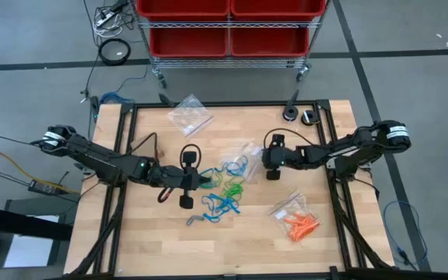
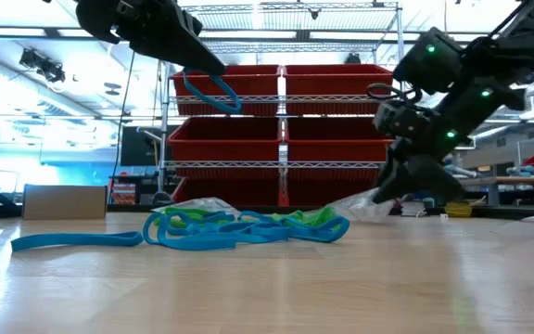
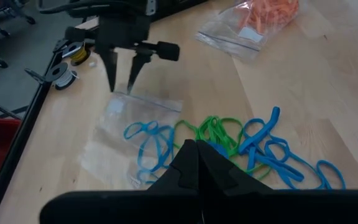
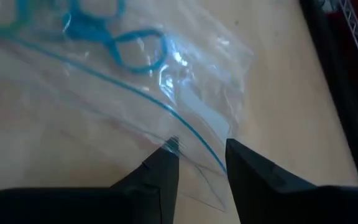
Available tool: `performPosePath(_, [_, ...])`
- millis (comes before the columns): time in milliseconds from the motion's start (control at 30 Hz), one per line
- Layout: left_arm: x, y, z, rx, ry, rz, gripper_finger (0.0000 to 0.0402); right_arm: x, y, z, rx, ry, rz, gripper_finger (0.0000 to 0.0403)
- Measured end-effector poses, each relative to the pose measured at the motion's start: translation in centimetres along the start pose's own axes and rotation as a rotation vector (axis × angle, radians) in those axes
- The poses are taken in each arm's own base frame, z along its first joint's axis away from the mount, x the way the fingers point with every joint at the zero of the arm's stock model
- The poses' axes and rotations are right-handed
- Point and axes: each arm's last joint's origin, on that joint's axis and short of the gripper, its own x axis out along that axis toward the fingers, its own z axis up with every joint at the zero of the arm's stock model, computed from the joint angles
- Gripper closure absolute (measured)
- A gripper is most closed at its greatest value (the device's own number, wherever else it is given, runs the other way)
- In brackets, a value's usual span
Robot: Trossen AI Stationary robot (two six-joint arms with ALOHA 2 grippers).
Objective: Sort rubber bands
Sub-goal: Put the blue rubber band into the transparent zip bag
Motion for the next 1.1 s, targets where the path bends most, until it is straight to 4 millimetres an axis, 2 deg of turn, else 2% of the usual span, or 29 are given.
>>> performPosePath(167, [0.0, 0.0, 0.2, 0.014, -0.024, 0.004, 0.0401, 2.2, -0.9, 0.4, 0.027, -0.081, 0.043, 0.0314])
performPosePath(333, [0.4, -0.1, 0.2, 0.019, -0.021, -0.002, 0.0401, 5.9, 0.0, 1.0, -0.014, -0.051, 0.098, 0.0392])
performPosePath(433, [0.7, -0.3, -0.1, 0.026, 0.000, -0.016, 0.0401, 7.2, 0.7, 2.4, -0.027, -0.057, 0.125, 0.0398])
performPosePath(533, [0.8, -0.4, -0.2, 0.041, 0.009, -0.013, 0.0401, 7.3, 1.0, 4.0, -0.027, -0.047, 0.160, 0.0401])
performPosePath(600, [0.8, -0.3, -0.2, 0.065, 0.007, 0.013, 0.0401, 6.6, 0.7, 5.2, -0.010, 0.000, 0.201, 0.0402])
performPosePath(833, [0.3, 0.5, 2.1, 0.172, -0.041, 0.131, 0.0401, 2.6, -4.0, 12.9, 0.205, 0.106, 0.361, 0.0403])
performPosePath(1000, [-0.4, 1.2, 4.4, 0.222, -0.098, 0.171, 0.0401, -0.4, -6.4, 17.9, 0.282, 0.073, 0.403, 0.0403])
performPosePath(1100, [-0.5, 1.4, 5.2, 0.258, -0.099, 0.210, 0.0401, -1.4, -7.0, 19.6, 0.324, 0.053, 0.418, 0.0403])
